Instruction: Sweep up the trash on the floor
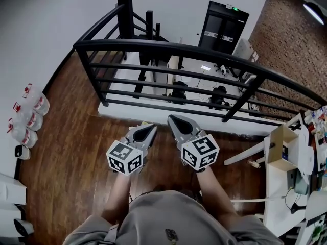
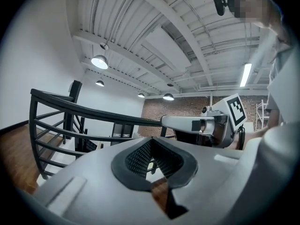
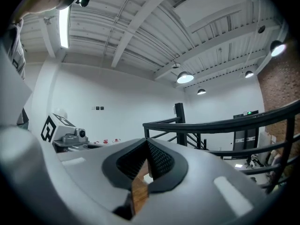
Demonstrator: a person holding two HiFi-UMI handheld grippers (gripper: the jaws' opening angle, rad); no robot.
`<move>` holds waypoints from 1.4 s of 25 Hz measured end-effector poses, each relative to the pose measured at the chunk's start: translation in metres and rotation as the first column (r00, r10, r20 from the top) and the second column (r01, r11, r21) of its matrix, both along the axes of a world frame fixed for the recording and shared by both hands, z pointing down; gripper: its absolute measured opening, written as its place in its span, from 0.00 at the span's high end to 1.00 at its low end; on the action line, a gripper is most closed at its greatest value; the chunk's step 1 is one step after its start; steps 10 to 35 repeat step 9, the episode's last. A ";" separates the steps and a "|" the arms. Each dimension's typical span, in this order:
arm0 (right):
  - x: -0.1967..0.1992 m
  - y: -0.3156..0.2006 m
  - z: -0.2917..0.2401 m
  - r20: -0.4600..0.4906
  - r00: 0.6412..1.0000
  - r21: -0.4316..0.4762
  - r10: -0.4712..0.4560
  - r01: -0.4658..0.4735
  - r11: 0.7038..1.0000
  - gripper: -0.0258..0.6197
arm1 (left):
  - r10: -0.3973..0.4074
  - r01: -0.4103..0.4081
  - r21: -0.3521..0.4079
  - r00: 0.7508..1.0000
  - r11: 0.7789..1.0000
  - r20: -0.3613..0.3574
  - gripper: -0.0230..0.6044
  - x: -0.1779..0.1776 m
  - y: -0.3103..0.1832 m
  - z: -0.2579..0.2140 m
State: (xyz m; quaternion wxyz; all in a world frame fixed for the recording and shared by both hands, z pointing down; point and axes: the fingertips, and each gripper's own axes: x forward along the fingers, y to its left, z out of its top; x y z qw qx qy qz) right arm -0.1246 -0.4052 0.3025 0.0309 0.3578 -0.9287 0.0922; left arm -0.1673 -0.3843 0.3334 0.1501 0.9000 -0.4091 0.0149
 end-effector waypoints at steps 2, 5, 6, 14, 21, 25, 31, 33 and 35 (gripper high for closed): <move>0.001 -0.002 0.000 -0.001 1.000 0.004 0.005 -0.005 1.000 0.96 | 0.007 -0.007 -0.002 1.000 1.000 0.002 0.96 0.003 -0.001 0.002; 0.000 -0.004 0.000 -0.002 1.000 0.009 0.005 -0.005 1.000 0.96 | 0.012 -0.012 -0.006 1.000 1.000 0.001 0.96 0.005 -0.001 0.005; 0.000 -0.005 -0.001 -0.002 1.000 0.009 0.004 -0.004 1.000 0.96 | 0.011 -0.011 -0.008 1.000 1.000 0.000 0.96 0.005 -0.002 0.005; -0.001 -0.006 -0.002 0.000 1.000 0.010 -0.004 0.004 1.000 0.96 | 0.004 -0.004 -0.013 1.000 1.000 -0.004 0.96 0.004 -0.004 0.005; -0.001 -0.006 -0.002 0.000 1.000 0.010 -0.004 0.004 1.000 0.96 | 0.004 -0.004 -0.013 1.000 1.000 -0.004 0.96 0.004 -0.004 0.005; -0.001 -0.006 -0.002 0.000 1.000 0.010 -0.004 0.004 1.000 0.96 | 0.004 -0.004 -0.013 1.000 1.000 -0.004 0.96 0.004 -0.004 0.005; -0.001 -0.006 -0.002 0.000 1.000 0.010 -0.004 0.004 1.000 0.96 | 0.004 -0.004 -0.013 1.000 1.000 -0.004 0.96 0.004 -0.004 0.005; -0.001 -0.006 -0.002 0.000 1.000 0.010 -0.004 0.004 1.000 0.96 | 0.004 -0.004 -0.013 1.000 1.000 -0.004 0.96 0.004 -0.004 0.005; -0.001 -0.006 -0.002 0.000 1.000 0.010 -0.004 0.004 1.000 0.96 | 0.004 -0.004 -0.013 1.000 1.000 -0.004 0.96 0.004 -0.004 0.005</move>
